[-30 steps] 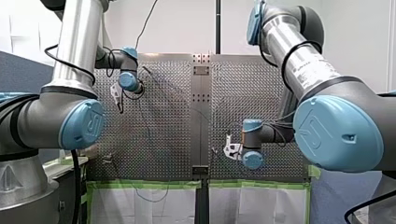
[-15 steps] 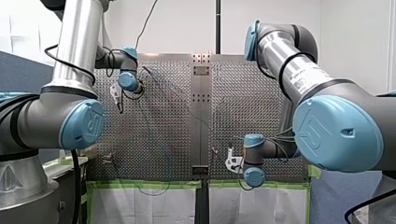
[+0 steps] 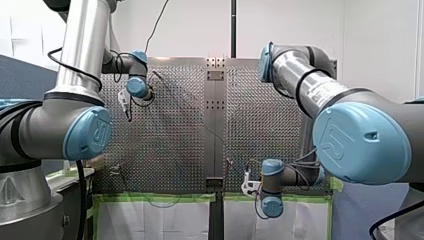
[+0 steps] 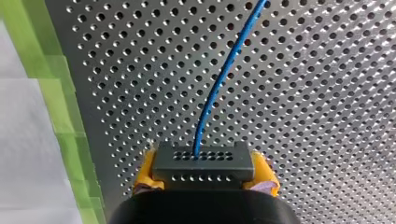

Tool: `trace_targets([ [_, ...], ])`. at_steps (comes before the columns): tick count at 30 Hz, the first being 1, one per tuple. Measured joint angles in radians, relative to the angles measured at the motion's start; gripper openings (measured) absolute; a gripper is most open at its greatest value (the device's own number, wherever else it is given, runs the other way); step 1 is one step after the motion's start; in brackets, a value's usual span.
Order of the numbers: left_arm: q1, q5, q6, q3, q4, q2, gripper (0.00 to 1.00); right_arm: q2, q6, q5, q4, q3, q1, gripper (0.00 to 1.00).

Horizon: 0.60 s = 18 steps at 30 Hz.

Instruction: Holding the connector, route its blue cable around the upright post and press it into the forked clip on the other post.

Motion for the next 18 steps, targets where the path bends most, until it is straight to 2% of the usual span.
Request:
trace_targets([
  [10,0.000,0.000,0.000,0.000,0.000,0.000,0.85,0.085,0.002,-0.002,-0.085,-0.034,0.000,0.00],
  [18,0.000,0.000,0.000,0.000,0.000,-0.001,0.85,0.153,-0.005,0.002,-0.148,-0.039,-0.001,0.00],
])
